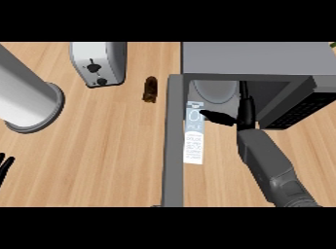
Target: Pick up the milk, place it into the microwave and close the microwave
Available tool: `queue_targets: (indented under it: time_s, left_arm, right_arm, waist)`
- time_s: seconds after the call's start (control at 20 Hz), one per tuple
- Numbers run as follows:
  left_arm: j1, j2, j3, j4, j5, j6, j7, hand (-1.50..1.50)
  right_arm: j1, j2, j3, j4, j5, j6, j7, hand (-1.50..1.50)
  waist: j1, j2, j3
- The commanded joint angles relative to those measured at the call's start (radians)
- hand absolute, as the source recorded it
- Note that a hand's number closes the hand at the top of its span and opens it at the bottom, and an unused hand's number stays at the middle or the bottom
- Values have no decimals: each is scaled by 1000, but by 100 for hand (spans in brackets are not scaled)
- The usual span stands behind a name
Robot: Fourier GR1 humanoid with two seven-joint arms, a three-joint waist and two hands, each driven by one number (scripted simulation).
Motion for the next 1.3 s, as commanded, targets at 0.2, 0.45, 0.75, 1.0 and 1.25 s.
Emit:
queue_targets:
  time_s: [0.2,0.45,0.75,1.0,1.25]
  left_arm:
    - [9,-30,-103,2,2,-77,28,-150]
    - [46,-73,-163,-98,-27,-88,29,-150]
    - [7,-26,-196,-36,-105,-153,-2,-150]
    - [-28,-86,-320,-148,-170,-44,112,150]
    - [-101,-87,-456,-76,-299,40,79,150]
  right_arm:
    - [154,61,56,-98,-73,236,-97,-150]
    - [323,62,134,-251,-126,327,-107,-150]
    - [571,62,265,-543,-123,262,-48,-150]
    - [782,42,329,-841,-184,337,32,-150]
    - [990,-27,347,-1130,-225,366,80,150]
  waist:
    - [-20,-9,-1]
    - [-40,-16,-2]
    - [-41,-13,-3]
    - [-50,-15,-2]
    - [-42,-10,-2]
